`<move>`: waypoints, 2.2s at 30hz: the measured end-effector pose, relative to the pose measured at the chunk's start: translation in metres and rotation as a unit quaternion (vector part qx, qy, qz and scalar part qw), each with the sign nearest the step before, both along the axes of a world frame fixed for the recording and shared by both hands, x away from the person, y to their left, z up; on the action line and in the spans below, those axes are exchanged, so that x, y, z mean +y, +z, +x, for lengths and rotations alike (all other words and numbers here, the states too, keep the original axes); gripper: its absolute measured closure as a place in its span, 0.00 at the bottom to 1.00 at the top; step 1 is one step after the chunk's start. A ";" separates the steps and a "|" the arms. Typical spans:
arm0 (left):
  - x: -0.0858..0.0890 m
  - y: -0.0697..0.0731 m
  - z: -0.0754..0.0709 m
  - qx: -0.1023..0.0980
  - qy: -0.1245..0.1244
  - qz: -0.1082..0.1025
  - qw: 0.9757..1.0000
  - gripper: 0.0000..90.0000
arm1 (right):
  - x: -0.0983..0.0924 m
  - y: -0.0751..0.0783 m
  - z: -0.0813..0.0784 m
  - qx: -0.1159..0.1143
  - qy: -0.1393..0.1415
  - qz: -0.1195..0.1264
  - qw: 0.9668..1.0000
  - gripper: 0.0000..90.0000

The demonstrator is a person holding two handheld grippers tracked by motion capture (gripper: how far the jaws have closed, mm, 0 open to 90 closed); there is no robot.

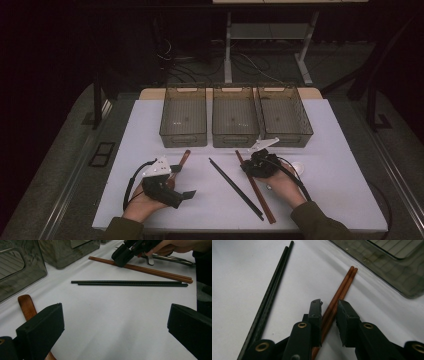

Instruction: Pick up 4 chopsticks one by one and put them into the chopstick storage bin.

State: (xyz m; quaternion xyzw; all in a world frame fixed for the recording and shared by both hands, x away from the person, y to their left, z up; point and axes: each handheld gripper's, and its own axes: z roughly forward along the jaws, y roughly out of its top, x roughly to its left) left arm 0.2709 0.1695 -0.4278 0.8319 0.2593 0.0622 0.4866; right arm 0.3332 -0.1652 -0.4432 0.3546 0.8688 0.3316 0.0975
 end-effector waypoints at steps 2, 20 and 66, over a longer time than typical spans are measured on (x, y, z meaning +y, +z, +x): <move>0.000 0.000 0.000 -0.001 0.000 -0.001 1.000 0.01 | 0.001 0.000 0.000 -0.001 0.002 -0.001 1.000 0.83; 0.001 0.000 0.001 -0.002 0.000 0.001 1.000 0.00 | 0.024 0.001 0.005 0.003 0.031 -0.001 1.000 0.84; 0.001 0.000 -0.001 -0.004 0.001 0.009 1.000 0.00 | -0.050 0.011 -0.102 0.034 0.059 0.000 0.998 0.72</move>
